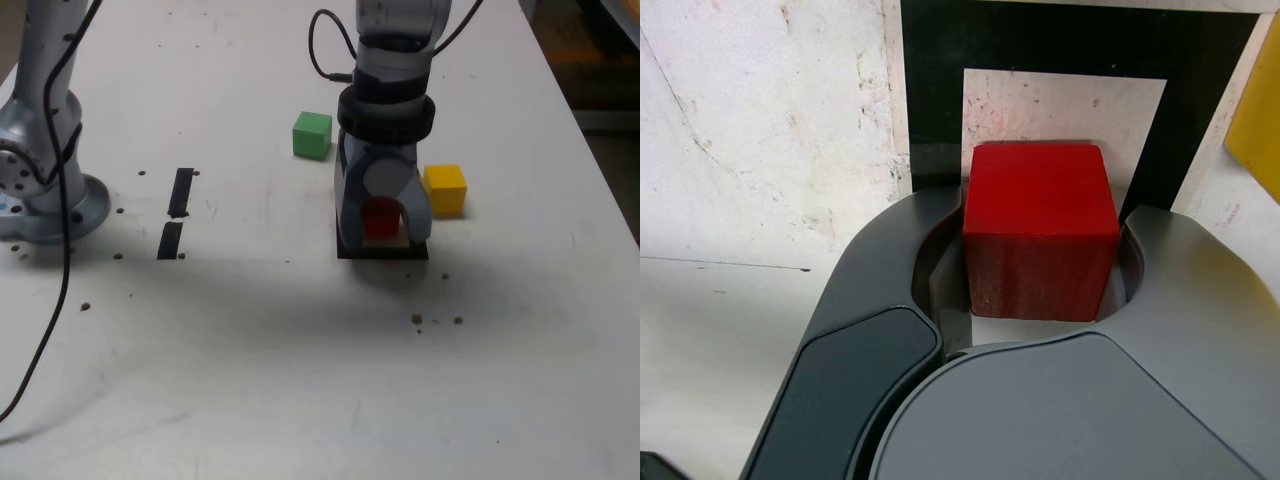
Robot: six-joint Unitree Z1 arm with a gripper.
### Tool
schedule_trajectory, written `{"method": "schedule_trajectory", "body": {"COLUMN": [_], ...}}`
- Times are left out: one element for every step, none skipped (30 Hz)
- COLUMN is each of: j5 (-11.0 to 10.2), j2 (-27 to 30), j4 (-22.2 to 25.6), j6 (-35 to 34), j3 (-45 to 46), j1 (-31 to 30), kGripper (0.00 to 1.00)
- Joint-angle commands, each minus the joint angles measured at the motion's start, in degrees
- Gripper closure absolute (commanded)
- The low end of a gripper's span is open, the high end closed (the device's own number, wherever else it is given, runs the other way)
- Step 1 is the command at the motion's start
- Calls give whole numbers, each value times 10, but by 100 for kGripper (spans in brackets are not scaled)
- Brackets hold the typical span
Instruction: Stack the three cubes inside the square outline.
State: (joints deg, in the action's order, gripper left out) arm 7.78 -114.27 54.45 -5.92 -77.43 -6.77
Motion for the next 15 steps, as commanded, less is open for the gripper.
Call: {"method": "schedule_trajectory", "body": {"j5": [3, 3, 3, 3, 3, 2, 1, 0, 0, -1, -2, -3, -4, -4, -5], "j2": [-1, -1, -1, -2, -2, -2, -1, -1, -1, 0, 0, 1, 1, 3, 4], "j4": [0, 0, 1, 1, 2, 2, 3, 3, 4, 4, 5, 6, 7, 9, 13], "j6": [0, 0, 0, 0, 0, 0, 1, 1, 1, 1, 1, 1, 1, 1, 1], "j3": [1, 1, 0, 0, 0, -1, -1, -2, -2, -2, -2, -1, -1, -1, -1], "j1": [-1, -1, -1, -1, -1, -1, -1, -1, -1, -1, -1, -1, -1, -1, -1], "kGripper": [55, 51, 47, 43, 39, 36, 33, 32, 30, 29, 27, 26, 25, 23, 22]}}
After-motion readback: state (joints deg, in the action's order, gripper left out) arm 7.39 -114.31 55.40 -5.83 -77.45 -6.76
